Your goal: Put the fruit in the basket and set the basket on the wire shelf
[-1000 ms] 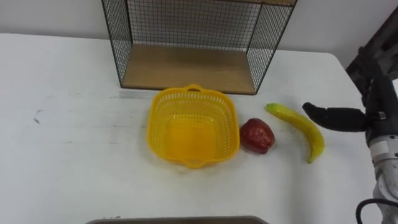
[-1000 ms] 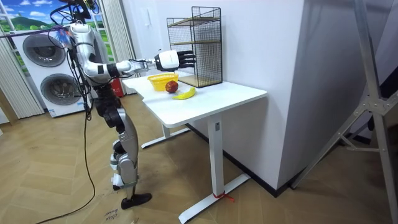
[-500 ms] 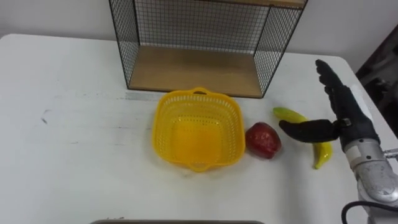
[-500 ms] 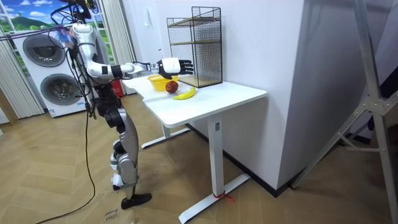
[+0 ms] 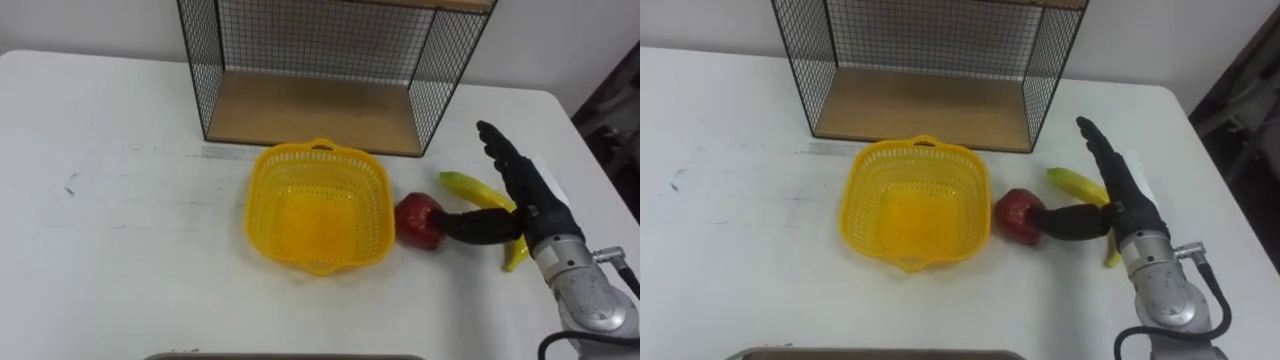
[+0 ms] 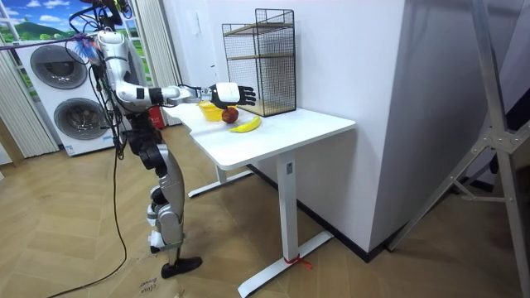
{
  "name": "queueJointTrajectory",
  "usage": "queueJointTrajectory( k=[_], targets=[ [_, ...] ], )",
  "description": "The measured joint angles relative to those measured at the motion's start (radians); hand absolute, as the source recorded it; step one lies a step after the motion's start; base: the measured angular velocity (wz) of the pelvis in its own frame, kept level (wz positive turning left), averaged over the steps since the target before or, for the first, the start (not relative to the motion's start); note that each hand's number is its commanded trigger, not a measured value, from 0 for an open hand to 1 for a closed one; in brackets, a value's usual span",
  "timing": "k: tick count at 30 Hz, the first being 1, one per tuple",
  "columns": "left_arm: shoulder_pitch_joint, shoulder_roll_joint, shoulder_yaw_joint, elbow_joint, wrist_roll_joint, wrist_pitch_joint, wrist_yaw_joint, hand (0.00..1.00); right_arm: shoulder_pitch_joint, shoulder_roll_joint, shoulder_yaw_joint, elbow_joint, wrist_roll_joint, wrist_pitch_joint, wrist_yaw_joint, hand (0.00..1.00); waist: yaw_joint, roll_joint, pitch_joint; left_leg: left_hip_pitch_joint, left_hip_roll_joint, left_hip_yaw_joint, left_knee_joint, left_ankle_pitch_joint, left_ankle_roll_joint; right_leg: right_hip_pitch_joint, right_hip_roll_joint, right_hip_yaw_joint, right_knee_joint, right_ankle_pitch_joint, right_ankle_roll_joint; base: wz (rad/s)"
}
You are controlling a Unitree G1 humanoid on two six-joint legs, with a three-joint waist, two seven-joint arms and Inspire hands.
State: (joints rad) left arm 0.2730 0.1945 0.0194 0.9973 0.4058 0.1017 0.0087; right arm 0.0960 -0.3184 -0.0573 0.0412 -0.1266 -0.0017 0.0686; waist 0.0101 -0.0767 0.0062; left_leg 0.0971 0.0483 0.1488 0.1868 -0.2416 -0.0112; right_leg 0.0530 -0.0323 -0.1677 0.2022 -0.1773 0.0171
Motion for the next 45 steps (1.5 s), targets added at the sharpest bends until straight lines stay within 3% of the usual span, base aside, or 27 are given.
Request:
queueJointTrajectory(
  k=[7,18,33,45],
  targets=[
    [-0.006,0.01,-0.015,-0.009,0.001,-0.001,0.0,0.0,0.001,0.0,0.007,0.007,0.001,0.0,0.0,0.0,-0.002,0.004,0.0026,-0.001,0.0,0.004,-0.001,0.0,0.0,0.0,0.0,-0.003,0.0,0.0,0.0,0.0],
    [-0.006,0.012,-0.024,-0.021,0.001,0.0,0.003,0.0,0.0,0.0,0.046,0.006,0.001,0.0,0.001,0.0,0.0,0.005,-0.0057,0.0,0.0,0.003,-0.002,0.0,0.0,0.0,0.001,-0.002,0.0,0.0,0.0,0.0],
    [-0.004,0.012,-0.033,-0.035,0.001,-0.001,0.011,0.0,0.0,0.0,0.088,0.006,0.005,0.0,0.022,0.0,0.019,0.019,-0.0049,0.001,0.0,0.003,0.001,0.0,0.0,0.001,0.001,0.0,0.001,0.001,-0.001,0.0],
    [-0.004,0.011,-0.032,-0.035,0.002,-0.001,0.009,0.0,0.0,0.0,0.087,0.006,0.012,0.0,0.057,0.0,0.024,0.014,-0.0073,-0.001,0.0,0.003,-0.001,0.0,0.0,-0.002,0.001,0.0,-0.001,0.001,-0.001,0.0]
  ],
)
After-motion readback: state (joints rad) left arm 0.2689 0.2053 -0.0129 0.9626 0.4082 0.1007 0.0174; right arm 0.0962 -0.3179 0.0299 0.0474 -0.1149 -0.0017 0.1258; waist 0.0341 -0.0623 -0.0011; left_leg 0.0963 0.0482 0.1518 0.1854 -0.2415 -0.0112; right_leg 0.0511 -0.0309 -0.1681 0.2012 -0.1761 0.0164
